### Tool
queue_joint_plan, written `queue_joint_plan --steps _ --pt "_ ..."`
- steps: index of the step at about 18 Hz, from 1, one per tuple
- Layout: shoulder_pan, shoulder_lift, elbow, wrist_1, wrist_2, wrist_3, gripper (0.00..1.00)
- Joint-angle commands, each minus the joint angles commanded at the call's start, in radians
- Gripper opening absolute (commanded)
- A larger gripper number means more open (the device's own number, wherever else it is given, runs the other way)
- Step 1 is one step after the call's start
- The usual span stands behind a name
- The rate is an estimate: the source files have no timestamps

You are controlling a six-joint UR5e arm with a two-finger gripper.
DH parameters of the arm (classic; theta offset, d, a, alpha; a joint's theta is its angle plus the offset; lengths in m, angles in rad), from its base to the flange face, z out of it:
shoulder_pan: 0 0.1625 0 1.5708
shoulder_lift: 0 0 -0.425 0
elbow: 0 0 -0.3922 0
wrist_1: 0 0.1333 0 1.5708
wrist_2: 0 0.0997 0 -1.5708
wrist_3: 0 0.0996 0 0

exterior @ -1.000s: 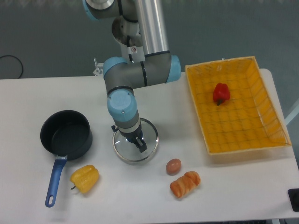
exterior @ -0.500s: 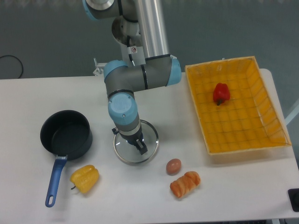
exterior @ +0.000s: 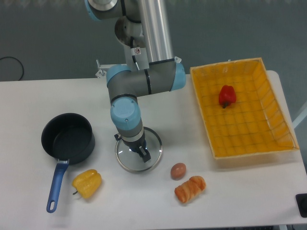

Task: Place the lid on the table
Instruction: 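Lower the glass lid flat onto the table beside the saucepan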

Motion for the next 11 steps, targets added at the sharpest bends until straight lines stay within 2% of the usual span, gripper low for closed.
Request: queue_joint_plan --steps 11 --pt "0.0 -0.017 0.0 0.028 -0.035 -0.003 0.53"
